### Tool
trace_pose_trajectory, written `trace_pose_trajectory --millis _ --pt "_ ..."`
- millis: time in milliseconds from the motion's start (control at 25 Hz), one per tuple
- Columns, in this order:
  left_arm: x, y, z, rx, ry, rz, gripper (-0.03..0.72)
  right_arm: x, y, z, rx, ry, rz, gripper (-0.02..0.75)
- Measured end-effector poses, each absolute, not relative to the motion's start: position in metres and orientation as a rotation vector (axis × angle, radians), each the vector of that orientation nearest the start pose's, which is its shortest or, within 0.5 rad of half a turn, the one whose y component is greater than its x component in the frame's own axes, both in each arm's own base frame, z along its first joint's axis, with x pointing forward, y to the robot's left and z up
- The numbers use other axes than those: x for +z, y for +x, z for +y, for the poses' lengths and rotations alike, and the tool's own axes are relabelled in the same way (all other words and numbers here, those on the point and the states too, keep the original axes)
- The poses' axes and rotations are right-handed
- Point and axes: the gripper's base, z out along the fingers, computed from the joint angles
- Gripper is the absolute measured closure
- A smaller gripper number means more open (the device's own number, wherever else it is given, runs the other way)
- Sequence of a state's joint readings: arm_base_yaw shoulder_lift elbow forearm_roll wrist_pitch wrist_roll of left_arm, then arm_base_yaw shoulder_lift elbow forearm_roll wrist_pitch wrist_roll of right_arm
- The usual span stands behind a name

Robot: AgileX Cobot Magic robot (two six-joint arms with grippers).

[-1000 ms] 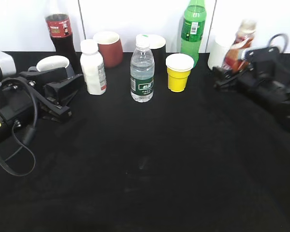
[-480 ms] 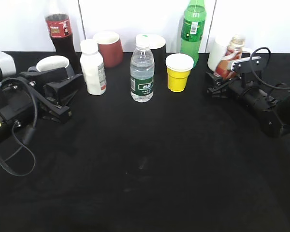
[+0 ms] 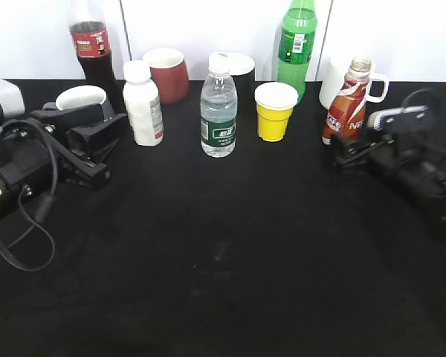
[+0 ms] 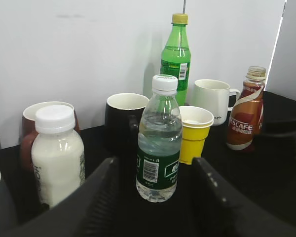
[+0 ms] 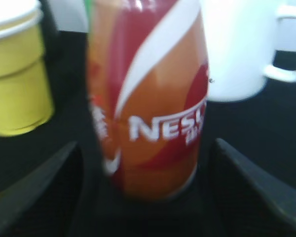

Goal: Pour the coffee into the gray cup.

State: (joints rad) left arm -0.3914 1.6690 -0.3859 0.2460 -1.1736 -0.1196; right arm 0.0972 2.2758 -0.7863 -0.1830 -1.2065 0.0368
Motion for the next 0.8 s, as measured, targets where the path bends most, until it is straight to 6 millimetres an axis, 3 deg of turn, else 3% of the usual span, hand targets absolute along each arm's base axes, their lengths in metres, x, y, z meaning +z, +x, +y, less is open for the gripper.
trace_pose_trajectory --millis 80,240,320,440,520,600,720,800 --pt "0.169 0.240 -0.121 -0.522 0.447 1.601 0.330 0.085 0.353 0.050 0.205 -0.230 1.729 0.150" --pt "0.170 0.263 -0.128 -0.488 0.464 1.891 0.330 0.152 0.342 0.053 0.246 -0.267 1.890 0.150" --pt "0.178 0.277 -0.134 -0.419 0.515 2.081 0.319 0.166 0.336 0.048 0.216 -0.241 2.021 0.150" --pt "0.190 0.282 -0.141 -0.199 0.551 2.283 0.314 0.165 0.325 0.049 0.111 -0.249 2.273 0.150" --pt "0.197 0.280 -0.146 -0.059 0.549 2.405 0.300 0.160 0.317 0.061 -0.004 -0.297 2.469 0.150" --pt "0.204 0.275 -0.144 0.056 0.619 2.573 0.299 0.169 0.309 0.087 -0.135 -0.453 2.638 0.150" --pt "0.215 0.258 -0.152 -0.057 0.788 2.806 0.299 0.206 0.307 0.128 0.001 -0.624 2.780 0.150" --pt "0.221 0.246 -0.152 -0.118 0.819 2.917 0.299 0.233 0.308 0.136 0.076 -0.634 2.856 0.150"
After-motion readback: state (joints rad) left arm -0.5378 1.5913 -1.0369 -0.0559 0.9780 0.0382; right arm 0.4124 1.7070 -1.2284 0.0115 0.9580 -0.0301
